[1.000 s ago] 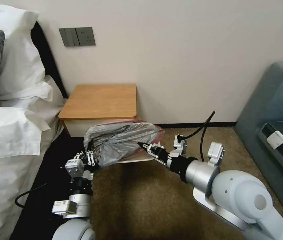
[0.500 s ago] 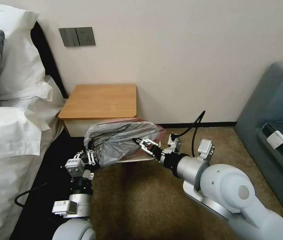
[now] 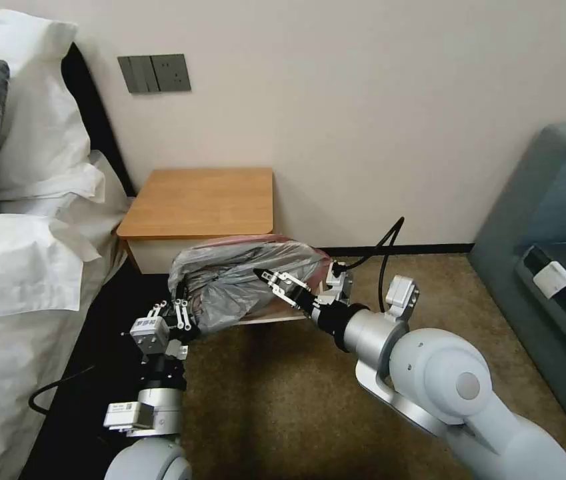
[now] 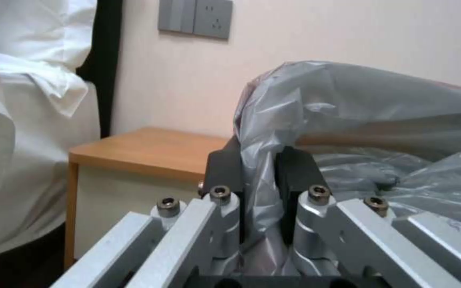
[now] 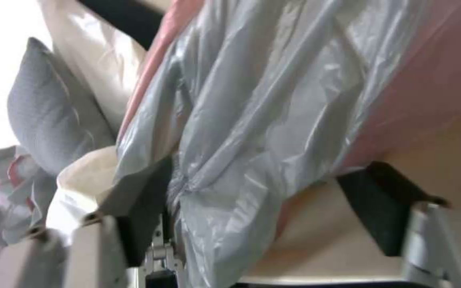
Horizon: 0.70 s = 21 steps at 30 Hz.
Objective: Pick up the garbage bag from the table and place it over the trash can.
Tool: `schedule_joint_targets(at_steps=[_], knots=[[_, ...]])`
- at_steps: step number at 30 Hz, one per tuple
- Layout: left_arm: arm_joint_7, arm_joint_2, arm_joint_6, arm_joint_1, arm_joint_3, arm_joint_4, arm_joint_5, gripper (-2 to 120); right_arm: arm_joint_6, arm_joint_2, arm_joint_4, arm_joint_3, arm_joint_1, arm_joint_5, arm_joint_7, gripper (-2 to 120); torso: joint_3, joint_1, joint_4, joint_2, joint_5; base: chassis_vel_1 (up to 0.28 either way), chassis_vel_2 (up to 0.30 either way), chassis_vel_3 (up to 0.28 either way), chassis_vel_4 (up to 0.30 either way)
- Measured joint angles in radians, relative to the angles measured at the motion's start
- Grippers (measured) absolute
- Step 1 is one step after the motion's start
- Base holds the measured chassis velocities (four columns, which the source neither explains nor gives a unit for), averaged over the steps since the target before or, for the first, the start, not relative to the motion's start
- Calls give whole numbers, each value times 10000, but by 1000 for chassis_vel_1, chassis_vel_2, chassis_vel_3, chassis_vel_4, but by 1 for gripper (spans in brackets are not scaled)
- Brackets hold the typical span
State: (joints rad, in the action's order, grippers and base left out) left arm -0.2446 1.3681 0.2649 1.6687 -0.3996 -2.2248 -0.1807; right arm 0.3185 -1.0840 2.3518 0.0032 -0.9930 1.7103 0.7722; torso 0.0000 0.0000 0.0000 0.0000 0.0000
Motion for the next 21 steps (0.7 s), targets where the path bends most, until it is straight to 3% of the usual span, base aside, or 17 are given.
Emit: schedule_joint_targets(at_steps=[8,12,17,20,21], knots=[[-12,6,0,25,-22,-22,-7,9,179,44,10,-21,-136,-485,-321,48,0,0,0,0,0,0,0,0,0],[-28,33,-6,20,-29,-28,-17,9,214,103,46,-24,-136,-503,-314,28,0,0,0,1,0,0,0,0,0],[-30,37,-8,17,-29,-29,-19,9,223,110,44,-43,-134,-516,-263,18,0,0,0,0,0,0,0,0,0],[-42,32,-11,1,-44,-28,-52,9,224,122,163,-99,-235,-524,4,0,0,0,0,0,0,0,0,0,0],[-42,32,-11,1,-44,-28,-52,9,224,122,163,-99,-235,-524,4,0,0,0,0,0,0,0,0,0,0]])
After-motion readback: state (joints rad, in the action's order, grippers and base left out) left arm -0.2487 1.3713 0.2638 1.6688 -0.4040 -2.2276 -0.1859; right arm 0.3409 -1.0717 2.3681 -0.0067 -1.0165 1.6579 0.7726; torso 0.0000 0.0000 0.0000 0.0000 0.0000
